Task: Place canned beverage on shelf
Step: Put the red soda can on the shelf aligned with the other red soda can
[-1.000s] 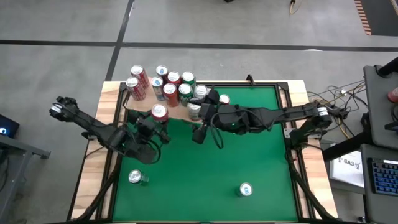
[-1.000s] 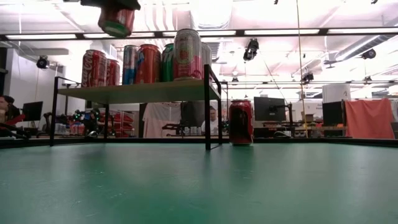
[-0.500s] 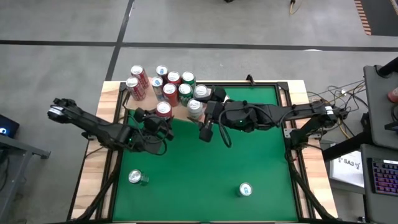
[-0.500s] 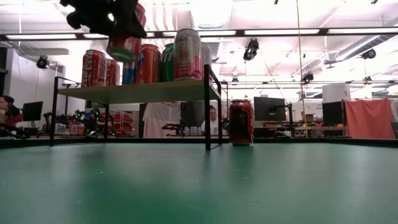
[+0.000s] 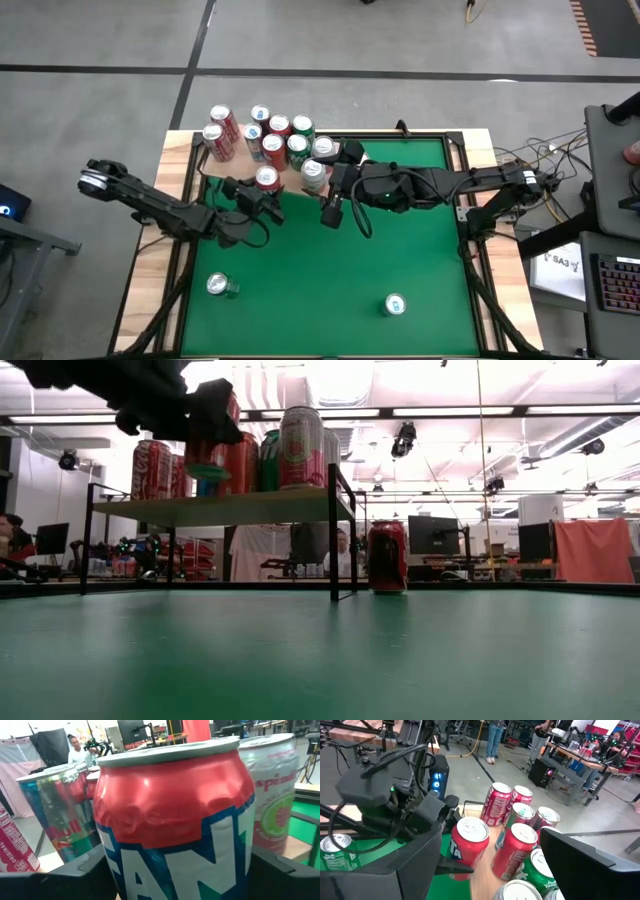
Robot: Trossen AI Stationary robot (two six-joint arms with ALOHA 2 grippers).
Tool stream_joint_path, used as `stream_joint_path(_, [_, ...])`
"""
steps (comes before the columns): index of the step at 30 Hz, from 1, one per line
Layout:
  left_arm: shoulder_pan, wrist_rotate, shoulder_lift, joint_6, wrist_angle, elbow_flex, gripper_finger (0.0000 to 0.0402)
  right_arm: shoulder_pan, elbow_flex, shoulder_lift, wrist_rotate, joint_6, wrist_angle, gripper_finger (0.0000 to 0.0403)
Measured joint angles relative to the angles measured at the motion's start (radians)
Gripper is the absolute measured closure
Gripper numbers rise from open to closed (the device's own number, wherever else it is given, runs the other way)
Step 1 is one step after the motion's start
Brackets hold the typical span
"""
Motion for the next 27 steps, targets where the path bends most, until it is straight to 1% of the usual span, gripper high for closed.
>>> stream_joint_path(4, [0.017, 0.014, 0.0, 0.038, 0.103, -0.047, 0.011, 0.0, 0.0, 0.0, 0.0, 0.0, 0.0, 0.0076])
stream_joint_path(13, [0.05, 0.028, 0.0, 0.04, 0.124, -0.063, 0.011, 0.0, 0.0, 0.0, 0.0, 0.0, 0.0, 0.0076])
stream_joint_path(27, [0.097, 0.03, 0.002, 0.056, 0.127, -0.036, 0.011, 0.0, 0.0, 0.0, 0.0, -0.002, -0.005, 0.0076])
